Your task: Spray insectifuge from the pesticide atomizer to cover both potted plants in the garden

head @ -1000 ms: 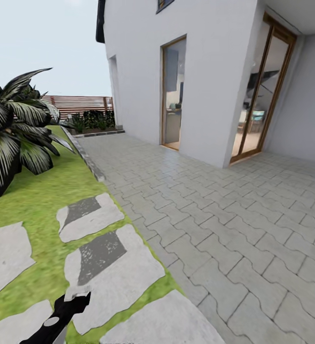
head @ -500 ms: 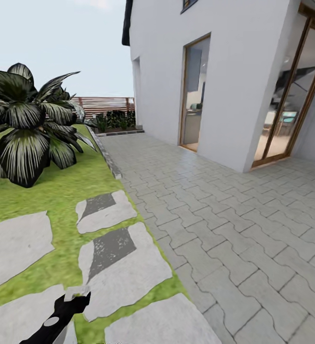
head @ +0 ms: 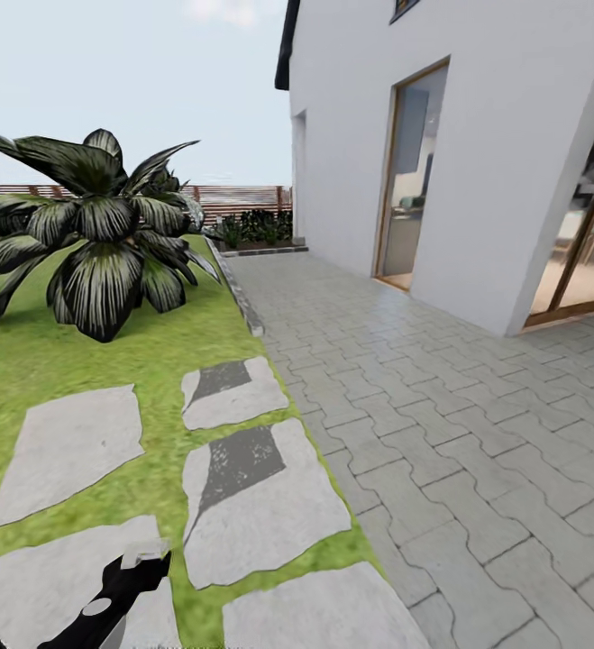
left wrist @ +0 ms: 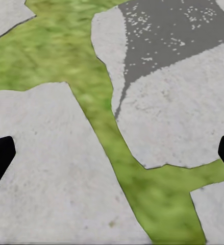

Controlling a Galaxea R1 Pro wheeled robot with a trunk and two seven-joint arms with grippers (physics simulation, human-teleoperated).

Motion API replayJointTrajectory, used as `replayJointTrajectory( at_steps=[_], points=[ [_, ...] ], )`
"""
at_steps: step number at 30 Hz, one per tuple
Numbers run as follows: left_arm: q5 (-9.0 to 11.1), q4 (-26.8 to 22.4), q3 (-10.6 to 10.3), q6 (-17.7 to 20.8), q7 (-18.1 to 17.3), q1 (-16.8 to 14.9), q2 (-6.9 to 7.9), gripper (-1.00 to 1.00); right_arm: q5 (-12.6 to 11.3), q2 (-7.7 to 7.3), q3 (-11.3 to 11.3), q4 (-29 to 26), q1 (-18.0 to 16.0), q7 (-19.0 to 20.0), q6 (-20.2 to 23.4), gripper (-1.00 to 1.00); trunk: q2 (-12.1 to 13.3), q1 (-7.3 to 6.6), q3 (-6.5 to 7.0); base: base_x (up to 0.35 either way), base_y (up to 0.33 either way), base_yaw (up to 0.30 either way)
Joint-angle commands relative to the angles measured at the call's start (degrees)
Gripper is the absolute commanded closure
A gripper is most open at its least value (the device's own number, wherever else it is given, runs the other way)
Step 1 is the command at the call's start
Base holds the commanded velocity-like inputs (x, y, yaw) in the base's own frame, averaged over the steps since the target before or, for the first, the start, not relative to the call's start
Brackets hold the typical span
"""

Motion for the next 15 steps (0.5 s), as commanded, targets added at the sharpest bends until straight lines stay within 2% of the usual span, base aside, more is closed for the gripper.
replayJointTrajectory(
  at_steps=[1, 15],
  points=[
    [0.06, 0.08, 0.13, -0.2, 0.02, -0.05, -0.02, -1.0, 0.03, -0.01, -0.01, 0.03, -0.02, 0.03, -0.17, -1.0, -0.02, -0.01, -0.05, 0.0, 0.0, 0.277],
    [0.06, 0.09, 0.13, -0.2, 0.02, -0.05, -0.02, -1.0, 0.03, -0.01, -0.01, 0.03, -0.02, 0.03, -0.17, -1.0, -0.02, -0.01, -0.05, 0.0, 0.0, 0.277]
  ],
)
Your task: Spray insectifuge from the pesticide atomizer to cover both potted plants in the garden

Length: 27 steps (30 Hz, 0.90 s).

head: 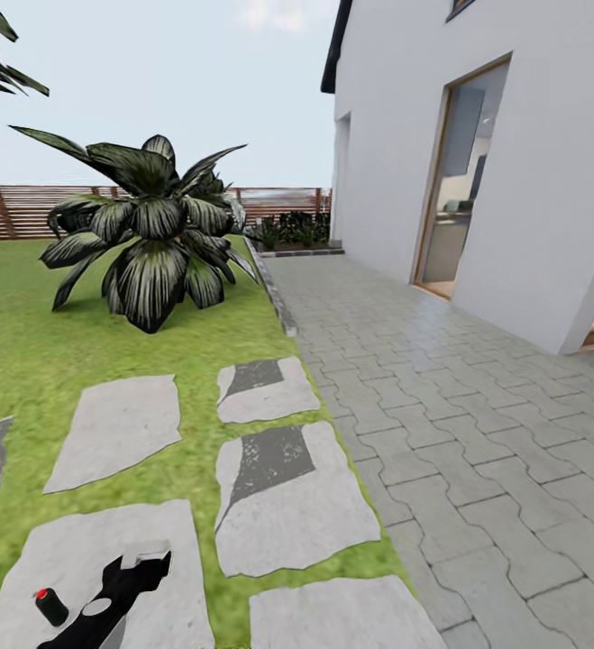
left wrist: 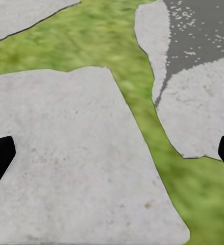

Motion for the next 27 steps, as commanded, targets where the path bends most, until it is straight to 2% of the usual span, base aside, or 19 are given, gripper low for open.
replayJointTrajectory(
  at_steps=[1, 16, 27],
  points=[
    [0.06, 0.07, 0.13, -0.2, 0.02, -0.05, -0.02, -1.0, 0.03, -0.01, -0.01, 0.03, -0.02, 0.03, -0.17, -1.0, -0.02, -0.01, -0.05, 0.0, 0.0, 0.276],
    [0.06, 0.07, 0.13, -0.2, 0.02, -0.05, -0.09, -1.0, 0.03, -0.01, -0.01, 0.03, -0.02, 0.03, -0.17, -1.0, -0.02, -0.01, -0.05, 0.004, -0.006, 0.276],
    [0.06, 0.07, 0.13, -0.2, 0.02, -0.05, -0.11, -1.0, 0.03, -0.01, -0.01, 0.03, -0.02, 0.03, -0.17, -1.0, -0.02, -0.01, -0.05, 0.125, -0.213, 0.277]
  ],
)
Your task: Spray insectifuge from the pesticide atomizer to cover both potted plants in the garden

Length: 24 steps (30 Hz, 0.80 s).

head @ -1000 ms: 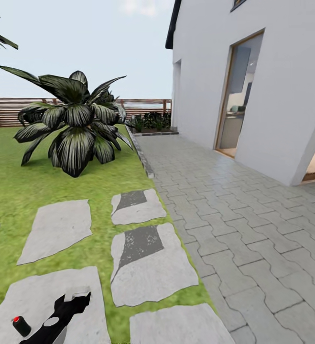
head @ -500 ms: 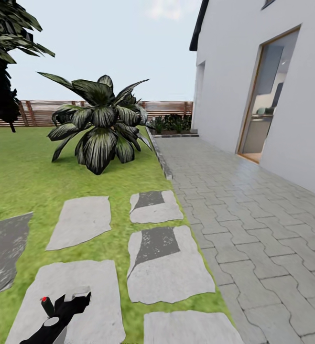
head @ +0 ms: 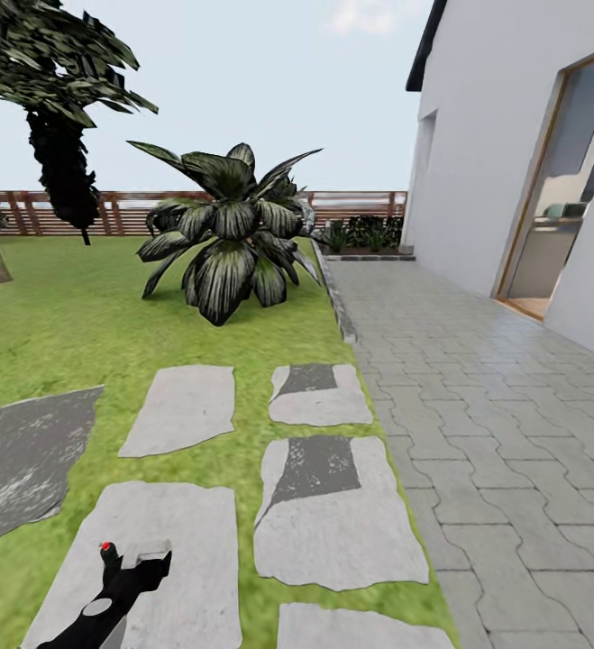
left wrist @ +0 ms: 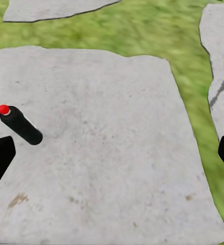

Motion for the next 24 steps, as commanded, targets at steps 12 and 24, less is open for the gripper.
replayJointTrajectory(
  at_steps=[12, 24],
  points=[
    [0.06, 0.07, 0.14, -0.19, 0.01, -0.05, -0.02, -1.0, 0.03, -0.01, -0.01, 0.03, -0.02, 0.03, -0.15, -1.0, -0.02, 0.0, -0.05, 0.065, -0.255, 0.276],
    [0.06, 0.07, 0.14, -0.14, 0.01, -0.05, -0.02, -1.0, 0.03, -0.01, -0.01, 0.03, -0.02, 0.03, -0.15, -1.0, -0.02, 0.0, -0.05, 0.035, -0.246, 0.277]
  ],
)
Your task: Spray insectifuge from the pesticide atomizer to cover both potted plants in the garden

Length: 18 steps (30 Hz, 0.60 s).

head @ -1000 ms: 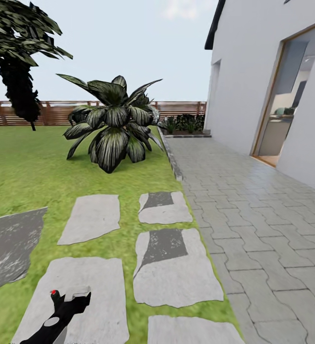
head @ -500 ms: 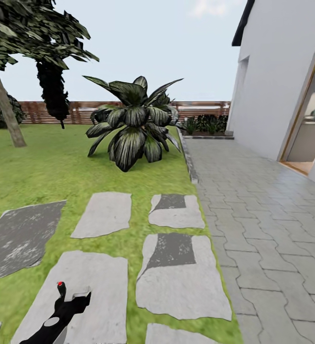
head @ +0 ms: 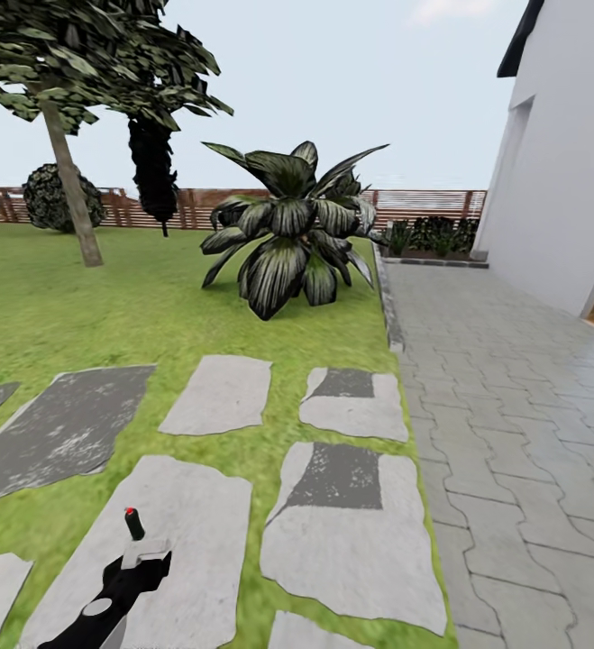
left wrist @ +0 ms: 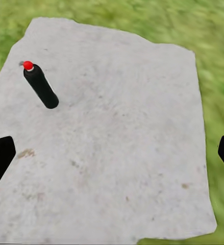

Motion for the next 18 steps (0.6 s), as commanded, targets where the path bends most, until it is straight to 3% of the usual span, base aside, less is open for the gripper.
replayJointTrajectory(
  at_steps=[1, 5, 12, 18],
  points=[
    [0.06, 0.07, 0.14, -0.19, 0.01, -0.05, -0.02, -1.0, 0.03, -0.01, -0.01, 0.03, -0.02, 0.03, -0.15, -1.0, -0.02, 0.0, -0.05, 0.151, -0.242, 0.277],
    [0.06, 0.07, 0.14, -0.17, 0.01, -0.05, -0.02, -1.0, 0.03, -0.01, -0.01, 0.03, -0.02, 0.03, -0.17, -1.0, -0.02, 0.0, -0.05, 0.168, -0.193, 0.277],
    [0.07, 0.13, 0.14, -0.48, 0.01, -0.02, -0.02, -1.0, 0.03, -0.01, -0.01, 0.03, -0.02, 0.03, -0.15, -1.0, -0.02, 0.0, -0.05, 0.054, -0.03, 0.276],
    [1.11, 0.74, 0.64, -5.94, 0.04, 0.46, -0.02, -1.0, 0.03, -0.01, -0.01, 0.03, -0.02, -0.03, -0.15, -1.0, -0.02, 0.0, -0.05, 0.002, -0.001, 0.277]
  ],
)
